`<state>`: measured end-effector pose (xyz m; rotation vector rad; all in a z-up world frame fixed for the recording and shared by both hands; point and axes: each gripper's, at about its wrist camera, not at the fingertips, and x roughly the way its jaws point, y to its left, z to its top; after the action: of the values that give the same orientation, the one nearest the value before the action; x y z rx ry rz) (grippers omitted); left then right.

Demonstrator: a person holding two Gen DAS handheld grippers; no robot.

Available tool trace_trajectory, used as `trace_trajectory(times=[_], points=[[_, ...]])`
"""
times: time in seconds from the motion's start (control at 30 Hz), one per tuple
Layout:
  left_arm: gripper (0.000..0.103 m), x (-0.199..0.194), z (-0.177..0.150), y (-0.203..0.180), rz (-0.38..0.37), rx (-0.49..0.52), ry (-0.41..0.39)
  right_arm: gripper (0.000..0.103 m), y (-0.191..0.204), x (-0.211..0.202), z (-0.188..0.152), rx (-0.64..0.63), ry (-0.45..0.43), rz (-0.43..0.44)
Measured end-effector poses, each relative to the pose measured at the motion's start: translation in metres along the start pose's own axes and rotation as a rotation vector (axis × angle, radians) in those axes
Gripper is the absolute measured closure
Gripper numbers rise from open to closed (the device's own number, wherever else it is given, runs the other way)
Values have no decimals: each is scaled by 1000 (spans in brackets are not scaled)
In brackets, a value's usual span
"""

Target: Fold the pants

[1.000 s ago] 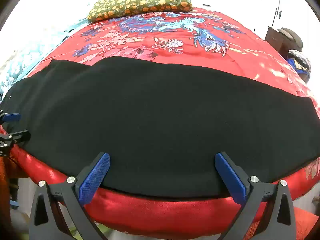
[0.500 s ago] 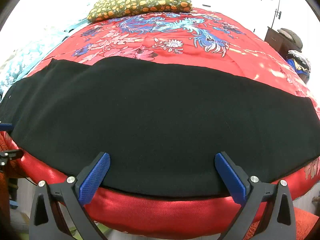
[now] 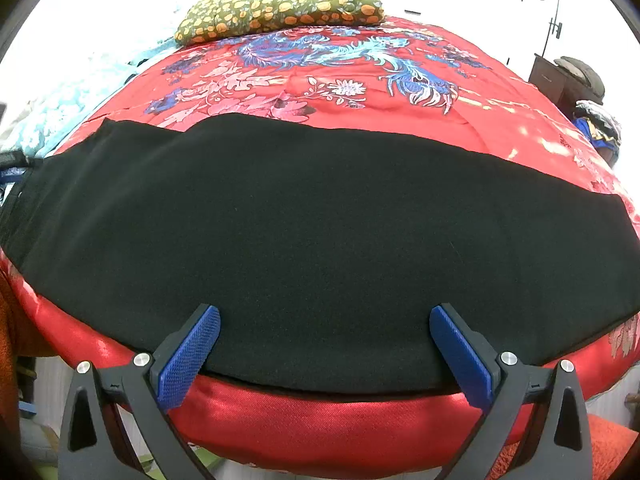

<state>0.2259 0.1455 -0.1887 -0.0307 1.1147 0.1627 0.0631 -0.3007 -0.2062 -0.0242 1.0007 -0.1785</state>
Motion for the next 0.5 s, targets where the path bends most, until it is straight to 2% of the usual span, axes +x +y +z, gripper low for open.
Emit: trace_trajectory(times=[0.07,0.17,0.5], points=[[0,17,-11,19,69,-4,24,0,0,0,0,-2,-3,-1],[0,17,-12,21,96,-10,20,0,0,0,-1,-3,-6,-1],[0,17,-9,19,129,-20,11,0,-1,0,-2,-6,-12,9]])
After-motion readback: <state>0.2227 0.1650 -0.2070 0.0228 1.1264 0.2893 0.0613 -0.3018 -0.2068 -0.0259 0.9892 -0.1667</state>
